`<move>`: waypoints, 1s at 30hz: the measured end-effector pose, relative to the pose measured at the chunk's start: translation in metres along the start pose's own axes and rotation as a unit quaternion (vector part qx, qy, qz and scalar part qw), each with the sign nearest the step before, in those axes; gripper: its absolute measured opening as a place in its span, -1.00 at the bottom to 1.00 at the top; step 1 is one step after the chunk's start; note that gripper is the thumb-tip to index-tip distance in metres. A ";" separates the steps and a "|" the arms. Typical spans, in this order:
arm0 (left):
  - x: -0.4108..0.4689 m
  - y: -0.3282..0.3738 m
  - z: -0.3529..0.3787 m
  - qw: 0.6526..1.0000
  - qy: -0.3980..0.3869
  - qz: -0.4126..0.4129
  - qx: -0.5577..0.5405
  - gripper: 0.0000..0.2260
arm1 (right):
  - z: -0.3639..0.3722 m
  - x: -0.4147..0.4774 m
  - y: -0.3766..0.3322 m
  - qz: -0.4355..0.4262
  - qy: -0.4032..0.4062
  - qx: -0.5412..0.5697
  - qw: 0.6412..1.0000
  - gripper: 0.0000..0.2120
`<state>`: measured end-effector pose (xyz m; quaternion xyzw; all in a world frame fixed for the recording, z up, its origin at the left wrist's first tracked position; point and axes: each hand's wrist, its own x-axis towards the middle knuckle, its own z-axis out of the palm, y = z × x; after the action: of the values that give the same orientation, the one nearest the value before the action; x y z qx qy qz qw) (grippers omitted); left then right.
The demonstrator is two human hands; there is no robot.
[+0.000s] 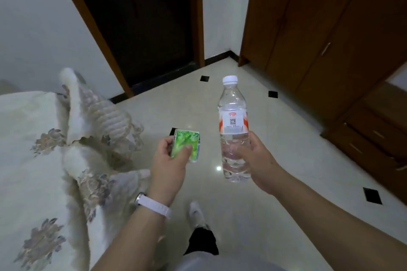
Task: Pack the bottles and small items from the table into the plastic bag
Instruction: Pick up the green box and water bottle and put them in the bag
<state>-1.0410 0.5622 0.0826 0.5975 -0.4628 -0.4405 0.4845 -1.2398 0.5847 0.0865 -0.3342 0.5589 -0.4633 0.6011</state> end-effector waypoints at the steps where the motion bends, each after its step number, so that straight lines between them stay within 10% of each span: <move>1: 0.022 0.001 0.006 1.000 -0.011 0.002 0.000 -0.85 | 0.001 0.017 -0.008 -0.001 0.016 -0.006 1.000 -0.66; 16: 0.283 0.055 0.027 0.998 -0.045 0.047 0.018 -0.86 | 0.048 0.227 -0.124 -0.051 0.054 -0.052 0.996 -0.78; 30: 0.500 0.070 0.052 0.994 0.082 0.009 0.078 -0.84 | 0.084 0.494 -0.188 -0.012 -0.051 -0.066 0.996 -0.75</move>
<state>-1.0091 0.0564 0.1056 0.6634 -0.4598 -0.3486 0.4764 -1.2182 0.0499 0.0933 -0.4034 0.5527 -0.4150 0.5996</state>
